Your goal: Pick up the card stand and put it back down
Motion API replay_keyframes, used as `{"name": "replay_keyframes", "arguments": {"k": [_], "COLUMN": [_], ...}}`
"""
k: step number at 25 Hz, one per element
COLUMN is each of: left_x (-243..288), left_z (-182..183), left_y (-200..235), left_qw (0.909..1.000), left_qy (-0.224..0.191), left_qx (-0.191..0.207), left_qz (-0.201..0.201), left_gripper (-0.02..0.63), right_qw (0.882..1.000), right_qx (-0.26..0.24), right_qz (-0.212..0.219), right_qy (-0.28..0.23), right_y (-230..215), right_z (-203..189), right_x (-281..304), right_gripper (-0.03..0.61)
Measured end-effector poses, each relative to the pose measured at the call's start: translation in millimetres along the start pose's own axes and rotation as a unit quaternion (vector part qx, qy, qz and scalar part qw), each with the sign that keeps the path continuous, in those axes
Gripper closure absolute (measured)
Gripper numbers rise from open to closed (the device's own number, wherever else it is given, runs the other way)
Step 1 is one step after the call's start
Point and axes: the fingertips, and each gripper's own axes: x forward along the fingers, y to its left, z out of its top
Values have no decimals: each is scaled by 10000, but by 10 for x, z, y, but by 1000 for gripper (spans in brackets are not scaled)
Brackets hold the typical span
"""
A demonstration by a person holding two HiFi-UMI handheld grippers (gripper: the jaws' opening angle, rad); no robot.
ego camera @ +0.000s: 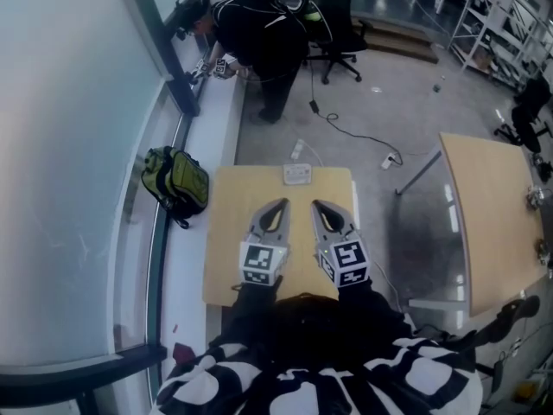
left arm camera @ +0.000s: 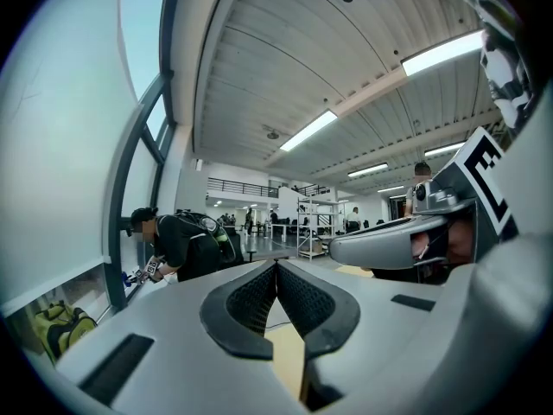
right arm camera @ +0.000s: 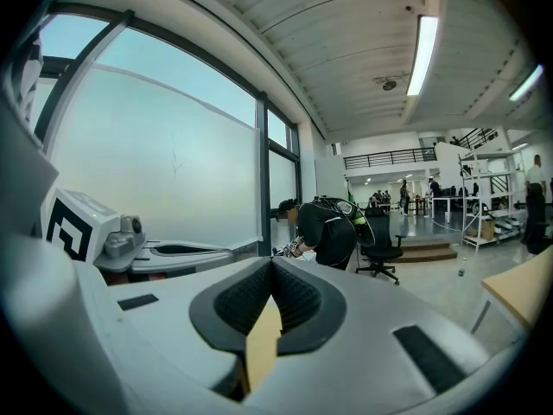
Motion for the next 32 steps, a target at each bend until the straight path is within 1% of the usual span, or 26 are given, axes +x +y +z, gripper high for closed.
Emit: {"name": "replay_keyframes", "arguments": {"k": [2,5,10,14,16,19,21,25,28,32], "left_x": [-3,-3,-24,-25,-31,-55,-64,-77,-76,-69], "left_z": [-6,-22,-155,-226,-243,-224,-185,-116,-90,-100], "left_y": [-26,-67,-127,-158,-164,-152,-134,-131,-125,-130], "left_qw": [10000,10000,9997,9994,9994,9995,9996,9998,9999,9999], "left_qy": [18,78,227,309,326,305,261,182,154,152], "left_qx": [6,-9,-122,-148,-133,-109,-70,-1,25,10], "left_qz": [-13,-28,-47,-39,-36,-23,-6,-5,-18,-57], "left_gripper": [609,609,609,609,609,609,609,609,609,609], "right_qw": [10000,9996,9974,9965,9969,9991,9995,9997,9997,9997], "right_qx": [38,221,451,539,509,188,67,127,66,101], "right_qz": [-2,-16,-68,-84,-101,-175,-236,-224,-210,-231], "right_qy": [20,165,555,641,587,339,211,58,-42,-35], "right_y": [-10,-49,-130,-185,-199,-166,-133,-93,-86,-67], "right_z": [-24,-98,-403,-502,-482,-347,-254,-166,-135,-125], "right_x": [-12,-12,-41,-81,-94,-118,-127,-142,-144,-141], "right_gripper": [560,560,560,559,560,560,560,560,560,560]}}
